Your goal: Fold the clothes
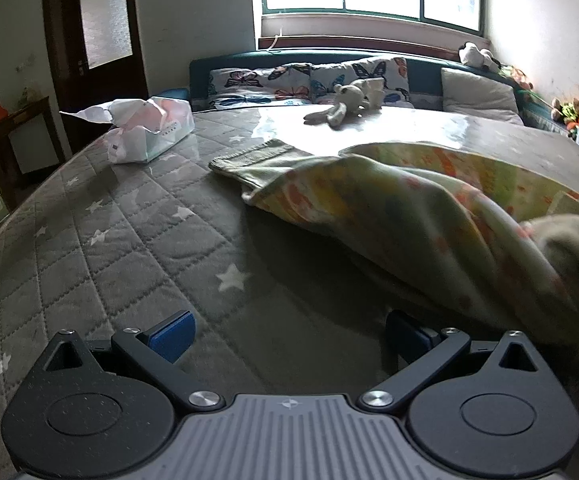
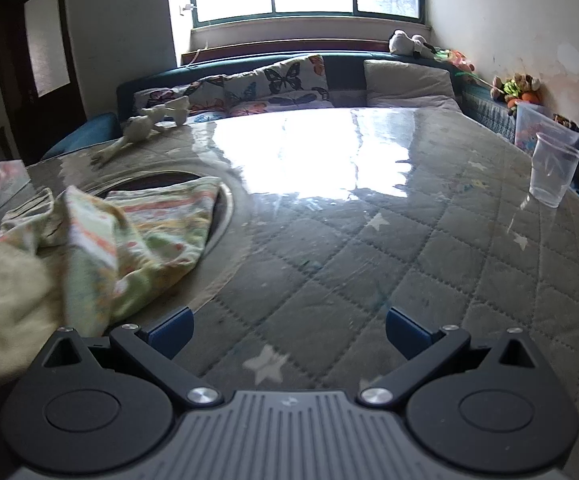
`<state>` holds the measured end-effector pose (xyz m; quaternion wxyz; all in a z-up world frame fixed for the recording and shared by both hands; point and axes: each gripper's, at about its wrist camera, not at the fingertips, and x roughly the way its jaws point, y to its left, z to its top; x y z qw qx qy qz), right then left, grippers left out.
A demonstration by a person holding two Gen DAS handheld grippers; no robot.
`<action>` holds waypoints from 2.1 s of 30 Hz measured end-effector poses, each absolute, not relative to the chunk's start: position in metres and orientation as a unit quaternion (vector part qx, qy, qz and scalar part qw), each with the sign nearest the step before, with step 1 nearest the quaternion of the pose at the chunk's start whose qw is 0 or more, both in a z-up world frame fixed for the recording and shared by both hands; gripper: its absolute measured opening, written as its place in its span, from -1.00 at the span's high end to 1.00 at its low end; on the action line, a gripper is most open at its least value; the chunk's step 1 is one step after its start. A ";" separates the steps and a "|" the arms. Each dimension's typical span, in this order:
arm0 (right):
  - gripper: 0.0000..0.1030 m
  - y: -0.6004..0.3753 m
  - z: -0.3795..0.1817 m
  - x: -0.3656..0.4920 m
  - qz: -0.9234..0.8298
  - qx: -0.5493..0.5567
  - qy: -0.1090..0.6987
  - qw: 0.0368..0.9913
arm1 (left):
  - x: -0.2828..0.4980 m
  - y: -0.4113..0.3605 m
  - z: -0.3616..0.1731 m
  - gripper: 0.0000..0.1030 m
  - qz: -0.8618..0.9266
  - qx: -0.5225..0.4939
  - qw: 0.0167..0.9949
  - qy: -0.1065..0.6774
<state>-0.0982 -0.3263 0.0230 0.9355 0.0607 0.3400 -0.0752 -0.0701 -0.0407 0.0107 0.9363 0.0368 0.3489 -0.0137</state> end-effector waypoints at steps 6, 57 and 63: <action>-1.00 -0.312 0.030 -0.117 -0.070 0.049 0.330 0.940 | -0.086 -0.054 0.011 -1.00 -0.024 0.049 0.934 0.352; -1.00 -0.227 0.034 -0.150 0.088 -0.029 0.343 0.935 | -0.122 -0.067 0.032 -1.00 -0.015 0.060 0.929 0.366; -1.00 -0.226 0.033 -0.155 0.089 -0.028 0.344 0.934 | -0.125 -0.072 0.032 -1.00 -0.018 0.066 0.928 0.366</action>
